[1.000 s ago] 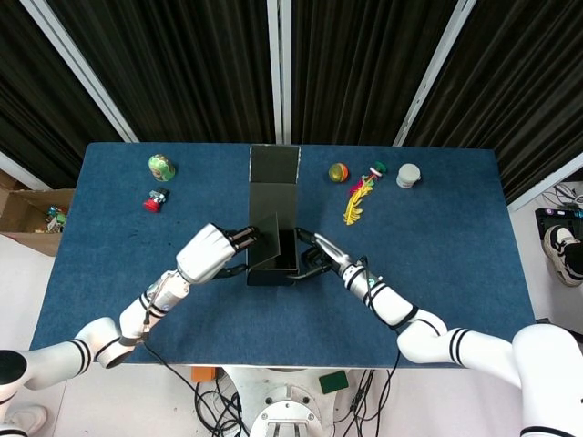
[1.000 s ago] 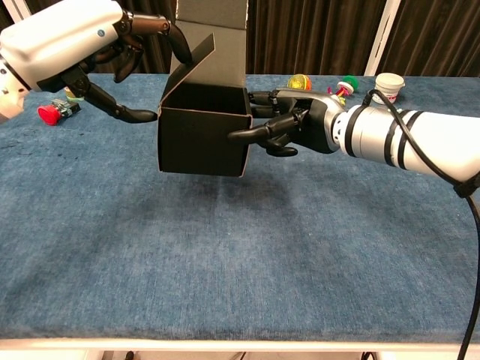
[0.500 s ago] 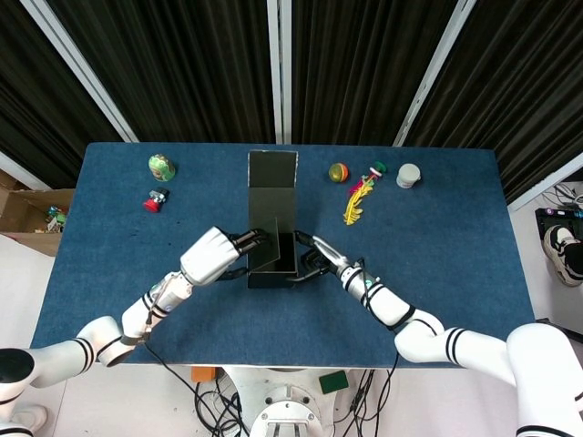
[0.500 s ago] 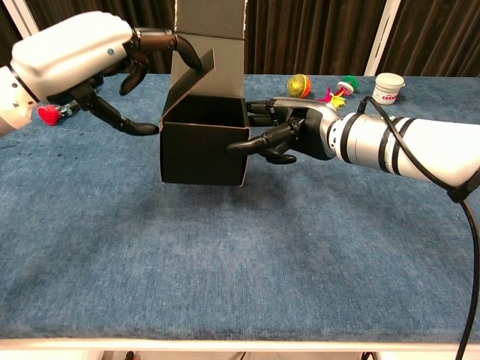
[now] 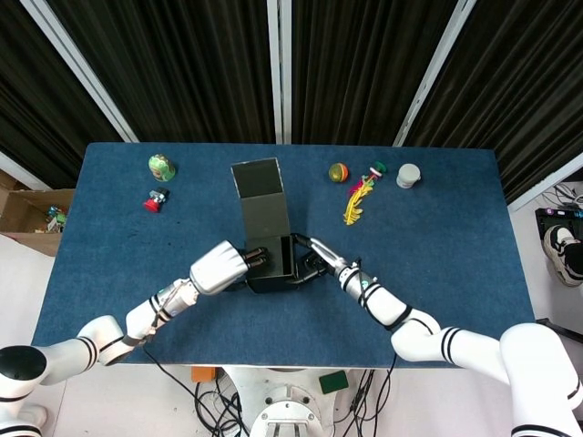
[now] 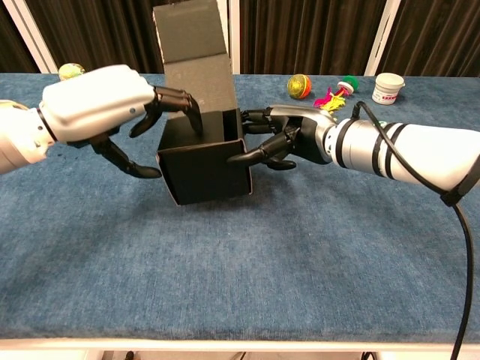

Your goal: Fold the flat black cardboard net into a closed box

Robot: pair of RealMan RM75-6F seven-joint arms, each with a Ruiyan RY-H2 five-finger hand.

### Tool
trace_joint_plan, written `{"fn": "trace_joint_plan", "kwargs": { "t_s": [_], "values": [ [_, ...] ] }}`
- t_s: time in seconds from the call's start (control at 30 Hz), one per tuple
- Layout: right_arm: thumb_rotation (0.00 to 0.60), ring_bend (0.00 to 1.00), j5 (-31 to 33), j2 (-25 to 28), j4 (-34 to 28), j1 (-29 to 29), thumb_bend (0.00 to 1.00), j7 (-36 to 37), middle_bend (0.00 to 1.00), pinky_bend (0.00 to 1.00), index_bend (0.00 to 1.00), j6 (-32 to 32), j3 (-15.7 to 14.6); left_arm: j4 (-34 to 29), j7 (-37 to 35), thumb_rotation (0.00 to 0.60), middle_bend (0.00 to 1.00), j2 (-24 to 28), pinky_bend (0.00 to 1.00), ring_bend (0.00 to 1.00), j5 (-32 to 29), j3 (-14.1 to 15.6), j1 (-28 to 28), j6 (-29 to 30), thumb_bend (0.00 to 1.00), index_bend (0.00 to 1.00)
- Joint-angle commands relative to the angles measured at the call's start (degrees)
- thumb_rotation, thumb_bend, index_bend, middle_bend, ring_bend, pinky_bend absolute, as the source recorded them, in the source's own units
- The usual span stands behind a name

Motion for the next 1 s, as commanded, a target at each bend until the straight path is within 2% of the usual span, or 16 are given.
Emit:
{"fn": "trace_joint_plan", "kwargs": {
  "t_s": [0.03, 0.53, 1.0],
  "values": [
    [0.600, 0.82, -0.40, -0.78, 0.94, -0.39, 0.44, -1.47, 0.49, 1.00, 0.53, 0.87, -0.59, 0.76, 0.31, 0.600, 0.31, -0.43, 0.99, 0.74, 0.31, 0.89, -0.15, -0.94, 0.12, 0.34],
    [0.600, 0.82, -4.46, -3.16, 5.00, -1.91, 0.45, -0.96, 0.47, 1.00, 0.51, 4.33, -3.87, -2.68, 5.68, 0.600, 0.32, 1.97, 0.99, 0.74, -0.03, 1.81, -1.70, -5.21, 0.12, 0.36],
    [0.600, 0.82, -6.26, -3.16, 5.09, -1.81, 0.45, 0.17, 0.46, 1.00, 0.51, 6.03, -5.01, -5.70, 11.07, 0.600, 0.37, 3.68, 0.99, 0.74, -0.54, 2.34, -3.18, -9.68, 0.12, 0.41]
  ]
}}
